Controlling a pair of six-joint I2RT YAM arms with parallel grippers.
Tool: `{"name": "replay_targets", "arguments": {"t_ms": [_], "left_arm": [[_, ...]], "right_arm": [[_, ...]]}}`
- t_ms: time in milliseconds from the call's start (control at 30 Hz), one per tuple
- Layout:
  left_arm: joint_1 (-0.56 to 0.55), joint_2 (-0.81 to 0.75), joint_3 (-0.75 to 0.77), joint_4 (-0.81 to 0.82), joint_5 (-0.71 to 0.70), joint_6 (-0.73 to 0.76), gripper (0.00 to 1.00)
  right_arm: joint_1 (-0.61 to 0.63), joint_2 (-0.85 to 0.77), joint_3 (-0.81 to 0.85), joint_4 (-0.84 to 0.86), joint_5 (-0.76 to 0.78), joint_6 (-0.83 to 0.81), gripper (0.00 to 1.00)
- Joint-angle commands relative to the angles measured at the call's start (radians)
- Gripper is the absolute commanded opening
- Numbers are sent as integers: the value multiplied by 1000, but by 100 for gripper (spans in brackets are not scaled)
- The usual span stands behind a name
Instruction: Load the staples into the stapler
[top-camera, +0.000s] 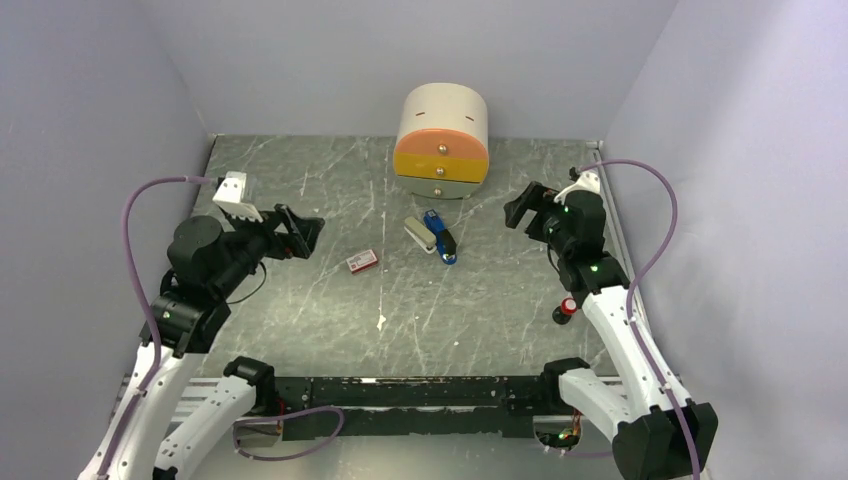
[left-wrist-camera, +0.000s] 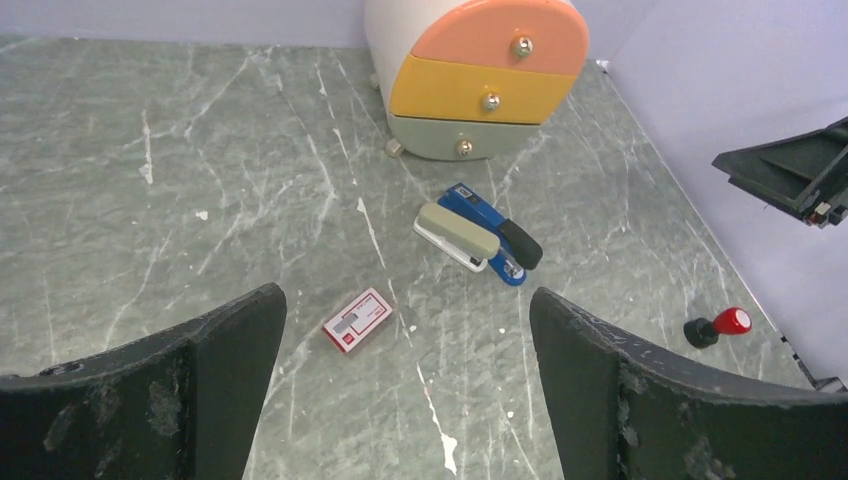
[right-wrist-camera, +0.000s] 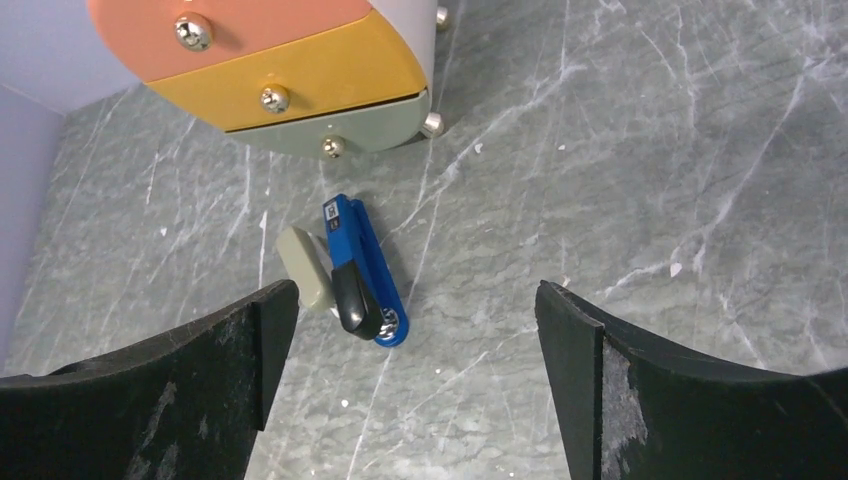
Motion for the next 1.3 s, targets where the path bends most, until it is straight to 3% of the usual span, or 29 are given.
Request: {"name": "replay_targets", "arguments": {"t_ms": [0, 133, 267, 400, 667, 833, 933, 1133, 1267], "left_arm": [[11, -5, -25, 60, 67, -11, 97], [11, -20, -63, 97, 138, -27, 97], [11, -43, -106, 129, 208, -44, 97], [11, -75, -158, 128, 188, -86, 97], [11, -81, -278, 28, 108, -258, 97], [11, -106, -368, 2, 67, -365, 96], [11, -114, -409, 19, 65, -412, 95], [11, -92, -444, 74, 118, -448, 97], [11, -73, -441, 83, 132, -442, 97]], "right_arm": [[3, -17, -12, 10, 22, 17, 94], [3, -10, -27, 24, -73, 3, 95], [9, -4, -59, 81, -235, -44, 86], [104, 11, -74, 143, -261, -58, 83], [450, 170, -34, 138, 32, -134, 83], [606, 354, 52, 85, 222, -162, 58], [645, 470, 133, 63, 324, -181, 57], [650, 673, 291, 31, 438, -224, 69], [650, 778, 368, 3, 448, -243, 62]]}}
